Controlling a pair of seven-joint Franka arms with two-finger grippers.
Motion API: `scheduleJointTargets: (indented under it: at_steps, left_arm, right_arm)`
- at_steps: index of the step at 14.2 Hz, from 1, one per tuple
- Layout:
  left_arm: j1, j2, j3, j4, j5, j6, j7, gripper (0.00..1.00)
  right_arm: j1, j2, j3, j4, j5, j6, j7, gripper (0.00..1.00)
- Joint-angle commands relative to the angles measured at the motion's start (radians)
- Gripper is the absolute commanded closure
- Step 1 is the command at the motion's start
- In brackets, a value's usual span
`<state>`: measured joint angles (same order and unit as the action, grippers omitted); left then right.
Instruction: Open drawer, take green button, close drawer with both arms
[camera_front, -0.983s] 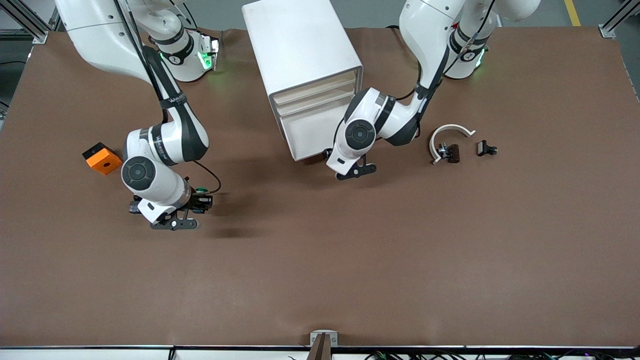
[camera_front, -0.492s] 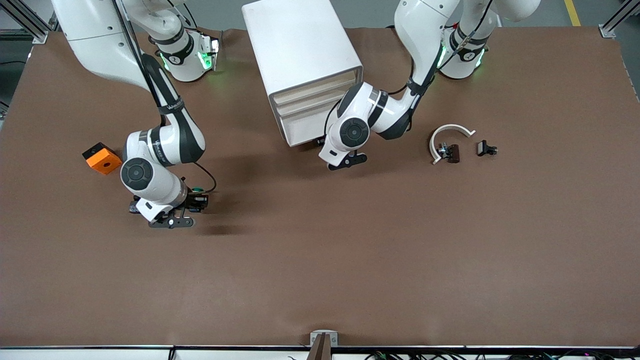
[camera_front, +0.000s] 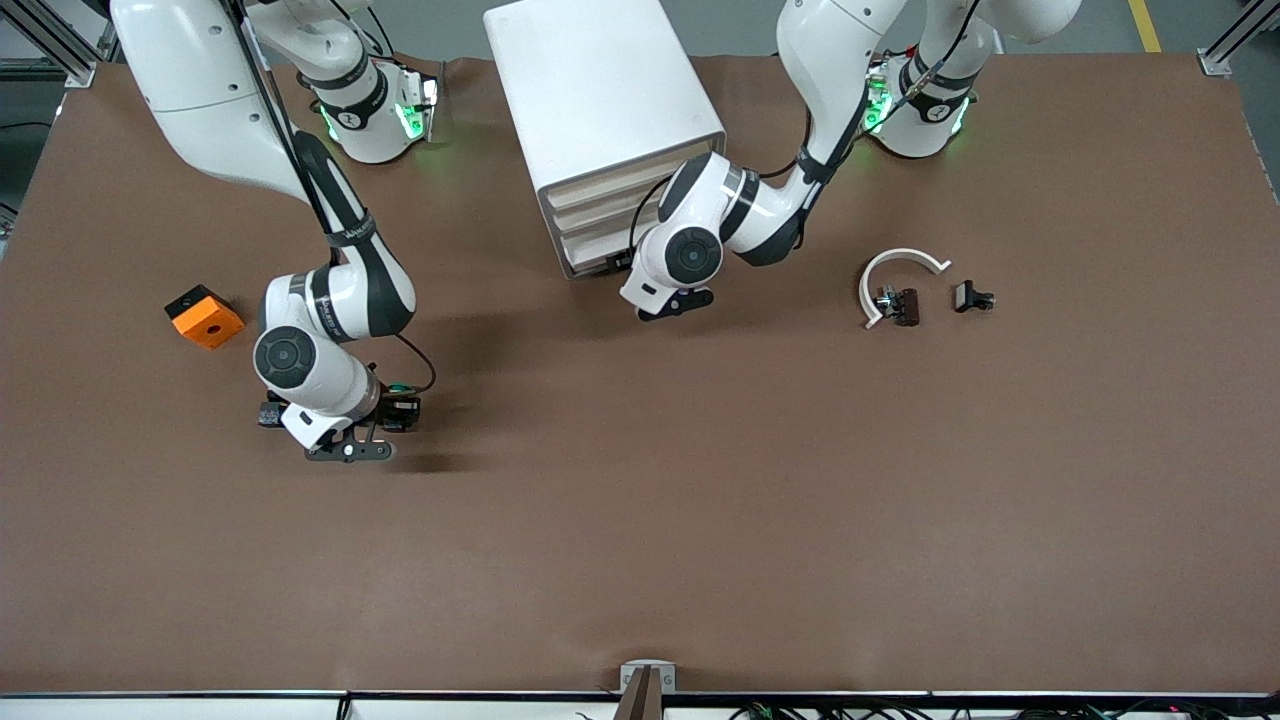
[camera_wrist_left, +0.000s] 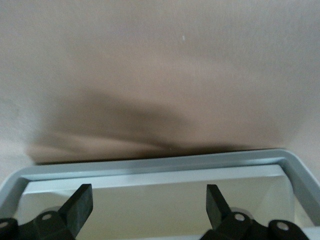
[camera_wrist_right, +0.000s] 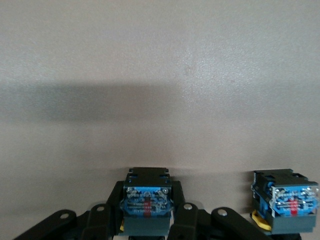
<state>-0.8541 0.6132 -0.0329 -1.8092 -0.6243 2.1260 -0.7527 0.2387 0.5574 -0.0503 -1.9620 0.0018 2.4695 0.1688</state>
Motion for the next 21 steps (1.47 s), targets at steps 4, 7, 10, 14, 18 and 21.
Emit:
scheduleJointTargets:
  at_steps: [4, 7, 10, 14, 18, 21]
  left_arm:
    - [-0.011, 0.016, -0.027, 0.002, -0.077, -0.012, -0.095, 0.00]
    - [-0.017, 0.010, -0.027, 0.007, -0.075, -0.061, -0.117, 0.00]
    - [-0.014, 0.007, -0.027, 0.008, -0.068, -0.075, -0.116, 0.00]
    - [0.035, 0.005, 0.027, 0.083, -0.004, -0.084, -0.114, 0.00]
    - [0.147, 0.000, 0.033, 0.212, 0.178, -0.159, -0.114, 0.00]
    - [0.236, -0.033, 0.033, 0.267, 0.305, -0.185, -0.106, 0.00]
  right_arm:
    - [-0.013, -0.039, 0.018, -0.003, -0.013, -0.067, 0.008, 0.00]
    - [0.005, -0.144, 0.020, 0.006, -0.013, -0.225, 0.020, 0.00]
    - [0.007, -0.259, 0.021, 0.011, -0.013, -0.358, 0.024, 0.00]
    - [-0.004, -0.401, 0.021, 0.032, -0.011, -0.506, 0.011, 0.00]
    - [-0.035, -0.456, 0.018, 0.150, -0.010, -0.708, 0.000, 0.00]
    - [-0.099, -0.456, 0.018, 0.256, 0.003, -0.822, -0.096, 0.00]
